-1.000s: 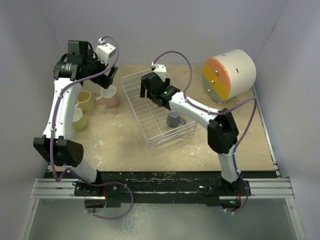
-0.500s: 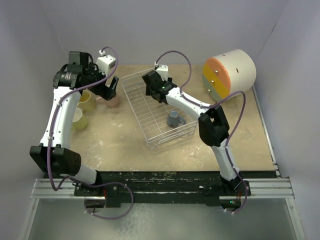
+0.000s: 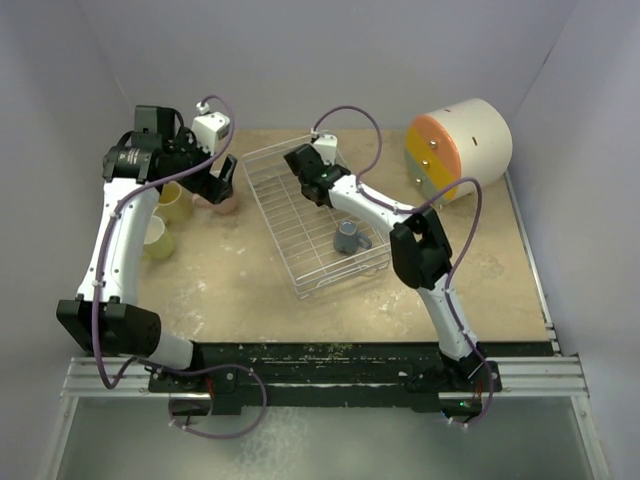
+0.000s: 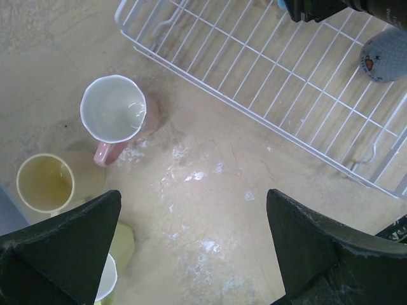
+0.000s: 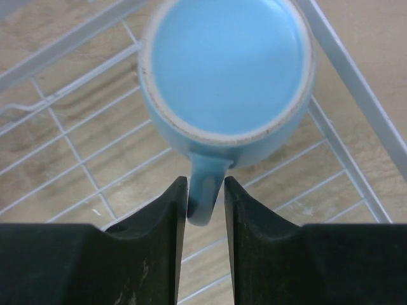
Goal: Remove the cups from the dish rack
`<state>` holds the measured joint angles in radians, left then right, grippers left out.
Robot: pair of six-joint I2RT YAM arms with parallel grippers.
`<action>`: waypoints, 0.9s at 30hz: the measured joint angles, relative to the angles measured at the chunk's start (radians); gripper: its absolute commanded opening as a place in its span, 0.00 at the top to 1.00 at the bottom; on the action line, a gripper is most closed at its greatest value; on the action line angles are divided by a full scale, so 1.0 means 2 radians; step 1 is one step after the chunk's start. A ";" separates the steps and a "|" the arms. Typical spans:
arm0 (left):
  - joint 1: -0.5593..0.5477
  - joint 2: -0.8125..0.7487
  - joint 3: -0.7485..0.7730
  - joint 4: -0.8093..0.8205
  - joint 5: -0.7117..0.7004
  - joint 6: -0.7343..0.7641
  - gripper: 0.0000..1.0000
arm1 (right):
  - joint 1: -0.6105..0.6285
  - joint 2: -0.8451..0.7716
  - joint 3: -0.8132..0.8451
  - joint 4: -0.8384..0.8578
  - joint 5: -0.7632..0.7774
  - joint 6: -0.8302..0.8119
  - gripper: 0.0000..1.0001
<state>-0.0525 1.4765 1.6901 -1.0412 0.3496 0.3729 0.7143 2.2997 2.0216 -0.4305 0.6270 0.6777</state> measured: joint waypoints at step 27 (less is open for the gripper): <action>0.064 -0.013 -0.026 0.031 0.178 -0.118 0.01 | -0.010 -0.224 -0.253 0.176 -0.218 0.015 1.00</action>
<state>0.0750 1.4498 1.6390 -0.9787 0.7048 0.1368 0.6933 1.8511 1.5162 -0.0792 0.1905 0.7074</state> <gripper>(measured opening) 0.992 0.180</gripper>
